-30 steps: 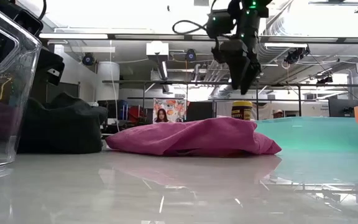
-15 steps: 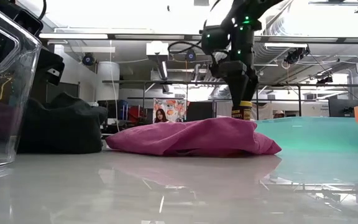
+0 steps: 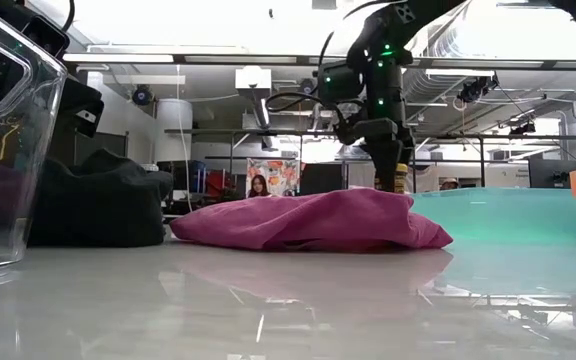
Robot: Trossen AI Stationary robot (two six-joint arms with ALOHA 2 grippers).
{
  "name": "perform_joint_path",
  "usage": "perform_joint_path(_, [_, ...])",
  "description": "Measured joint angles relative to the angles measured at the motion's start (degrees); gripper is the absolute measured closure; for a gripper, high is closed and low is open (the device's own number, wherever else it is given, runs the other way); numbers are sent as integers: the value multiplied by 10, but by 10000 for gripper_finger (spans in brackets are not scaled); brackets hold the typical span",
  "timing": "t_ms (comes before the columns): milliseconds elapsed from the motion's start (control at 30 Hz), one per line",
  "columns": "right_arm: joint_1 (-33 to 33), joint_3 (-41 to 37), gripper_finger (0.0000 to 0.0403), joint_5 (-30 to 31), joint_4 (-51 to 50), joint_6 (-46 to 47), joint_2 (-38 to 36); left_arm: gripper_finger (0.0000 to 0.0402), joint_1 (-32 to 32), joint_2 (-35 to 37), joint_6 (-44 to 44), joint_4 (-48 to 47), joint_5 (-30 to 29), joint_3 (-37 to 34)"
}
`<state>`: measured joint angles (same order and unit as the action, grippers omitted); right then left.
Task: Sort spices by type
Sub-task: Put the middle right yellow seasoning bottle into the light blue bin
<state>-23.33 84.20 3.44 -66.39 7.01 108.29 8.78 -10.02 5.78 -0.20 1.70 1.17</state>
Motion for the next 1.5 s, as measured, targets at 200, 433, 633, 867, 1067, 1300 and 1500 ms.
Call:
perform_joint_path(200, [0,0,182,0,-36,-15,-33,402,0,0,0,0,0,0])
perform_joint_path(433, [-26,0,182,19,-87,17,-167,401,0,0,0,0,0,0])
perform_joint_path(633, [-114,1,182,90,-123,35,-218,401,0,0,0,0,0,0])
perform_joint_path(867, [-210,0,182,83,-63,30,-138,402,0,0,0,0,0,0])
perform_joint_path(1067, [-217,0,182,72,-12,33,-65,401,0,0,0,0,0,0])
perform_joint_path(1300, [-228,0,182,98,32,70,-49,401,0,0,0,0,0,0])
perform_joint_path(1500, [-265,0,182,100,26,115,-49,402,0,0,0,0,0,0])
